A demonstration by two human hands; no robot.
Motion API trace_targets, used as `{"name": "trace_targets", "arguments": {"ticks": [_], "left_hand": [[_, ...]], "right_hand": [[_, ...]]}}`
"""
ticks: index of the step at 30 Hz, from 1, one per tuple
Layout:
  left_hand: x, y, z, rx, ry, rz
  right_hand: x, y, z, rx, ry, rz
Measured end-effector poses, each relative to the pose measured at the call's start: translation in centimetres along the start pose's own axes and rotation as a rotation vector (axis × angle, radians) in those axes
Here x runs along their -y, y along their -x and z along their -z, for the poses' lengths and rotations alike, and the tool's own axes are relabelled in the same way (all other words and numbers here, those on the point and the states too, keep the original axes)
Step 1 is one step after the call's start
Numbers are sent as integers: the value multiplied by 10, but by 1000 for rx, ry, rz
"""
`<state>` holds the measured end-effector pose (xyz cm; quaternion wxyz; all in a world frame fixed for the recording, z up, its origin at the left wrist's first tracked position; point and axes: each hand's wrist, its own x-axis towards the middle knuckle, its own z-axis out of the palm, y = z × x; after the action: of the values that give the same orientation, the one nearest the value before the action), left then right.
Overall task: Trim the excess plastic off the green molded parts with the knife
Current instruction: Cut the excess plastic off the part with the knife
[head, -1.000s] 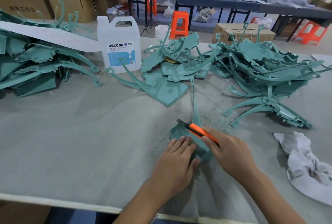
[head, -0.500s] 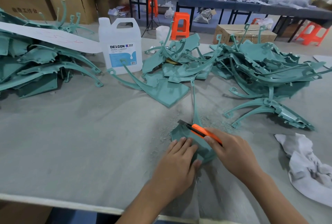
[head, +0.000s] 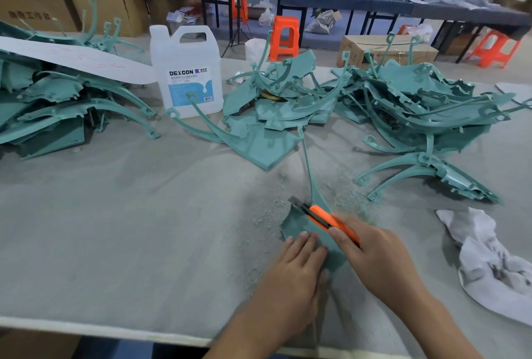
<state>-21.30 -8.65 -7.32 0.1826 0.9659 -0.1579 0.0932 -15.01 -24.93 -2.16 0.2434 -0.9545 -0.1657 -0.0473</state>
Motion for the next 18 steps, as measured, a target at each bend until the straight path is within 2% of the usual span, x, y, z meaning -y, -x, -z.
{"name": "trace_targets", "arguments": {"ticks": [8,12,15,18], "left_hand": [[-7,-1,-3,-124,-183,-12],[-7,0,-4,-144,-223,-20],[-5,2,-6,-154,-200,-33],[-3,2,-6,-153,-225,-56]], "right_hand": [[12,17,-10,-4,26,9],[8,15,-6,-82,92,-46],[14,21,-5,-123,36,-25],[20,27,-14,-80,51,0]]}}
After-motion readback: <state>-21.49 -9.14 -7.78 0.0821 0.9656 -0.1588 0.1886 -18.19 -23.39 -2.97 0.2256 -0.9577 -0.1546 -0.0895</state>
